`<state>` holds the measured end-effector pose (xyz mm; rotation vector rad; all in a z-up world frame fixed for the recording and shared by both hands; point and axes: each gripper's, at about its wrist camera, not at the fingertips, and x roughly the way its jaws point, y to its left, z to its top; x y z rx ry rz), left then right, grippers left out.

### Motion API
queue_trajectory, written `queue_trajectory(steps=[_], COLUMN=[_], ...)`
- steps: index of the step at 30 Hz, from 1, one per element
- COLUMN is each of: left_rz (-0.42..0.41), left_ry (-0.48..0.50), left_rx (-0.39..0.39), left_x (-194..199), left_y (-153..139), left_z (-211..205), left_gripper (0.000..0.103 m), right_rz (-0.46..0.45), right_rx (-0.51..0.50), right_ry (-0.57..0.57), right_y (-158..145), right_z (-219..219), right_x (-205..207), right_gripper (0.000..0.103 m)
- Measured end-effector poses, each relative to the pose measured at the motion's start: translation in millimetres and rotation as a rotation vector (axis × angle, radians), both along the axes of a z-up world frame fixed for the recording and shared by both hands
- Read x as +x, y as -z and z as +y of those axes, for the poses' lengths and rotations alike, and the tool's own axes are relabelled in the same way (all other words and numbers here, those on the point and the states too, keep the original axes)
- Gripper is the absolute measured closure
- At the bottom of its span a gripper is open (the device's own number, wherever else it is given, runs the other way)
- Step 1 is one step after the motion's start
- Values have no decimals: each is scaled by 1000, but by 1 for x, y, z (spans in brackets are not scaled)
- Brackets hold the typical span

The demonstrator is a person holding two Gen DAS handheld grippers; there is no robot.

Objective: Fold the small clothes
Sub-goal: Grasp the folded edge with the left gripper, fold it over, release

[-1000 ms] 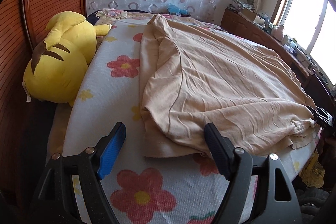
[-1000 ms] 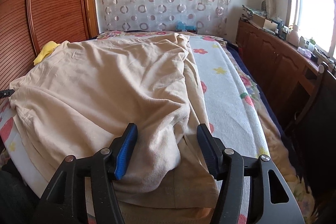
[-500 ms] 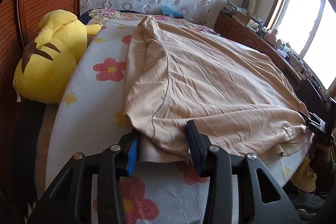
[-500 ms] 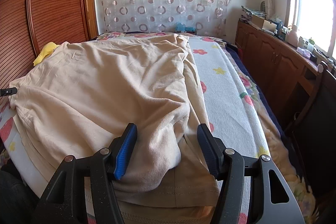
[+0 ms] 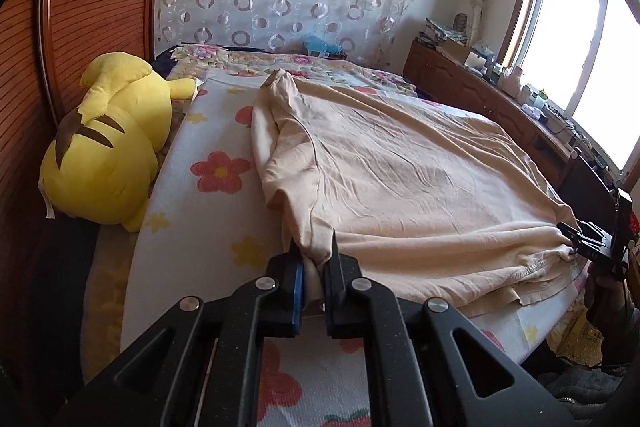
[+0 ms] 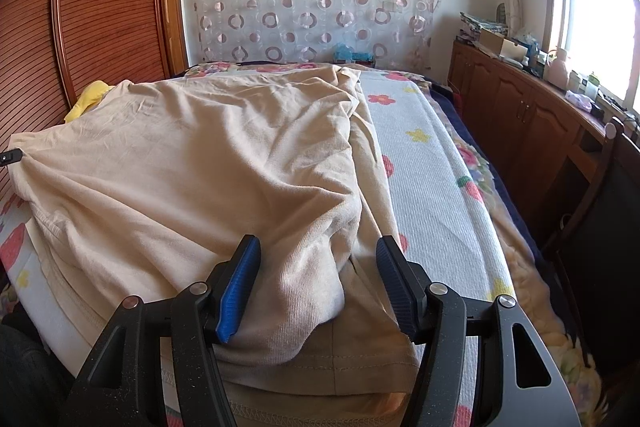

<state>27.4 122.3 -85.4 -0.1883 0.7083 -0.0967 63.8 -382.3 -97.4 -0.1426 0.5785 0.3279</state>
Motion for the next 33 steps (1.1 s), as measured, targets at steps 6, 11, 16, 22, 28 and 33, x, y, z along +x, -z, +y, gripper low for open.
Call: queue_trajectory(steps=[6,11,16,22,28,33], left_rz=[-14,-91,-175,-216,-185,-174], left_ry=[3,74,207,374,526,605], left_rx=[3,-8,-28,-11,-10,0], left_x=[3,9,32,58,73,67], left_y=[-4,-36,-81,-111,-114,-115], left_z=[-4,-25,-70,-140,-206,-238], left_gripper=[96,96,96,96,96,96], right_rz=[-1,-1,19,47,1,-13], right_rx=[1,0,29,56,97,101], right_ry=[0,-3,-8,-3,16,8], right_y=[0,0,-3,-13,-35,-43], right_z=[0,0,-3,-7,-24,-29], right_x=[0,0,3,6,-4,-10], right_gripper=[41,41,36,36,36,36])
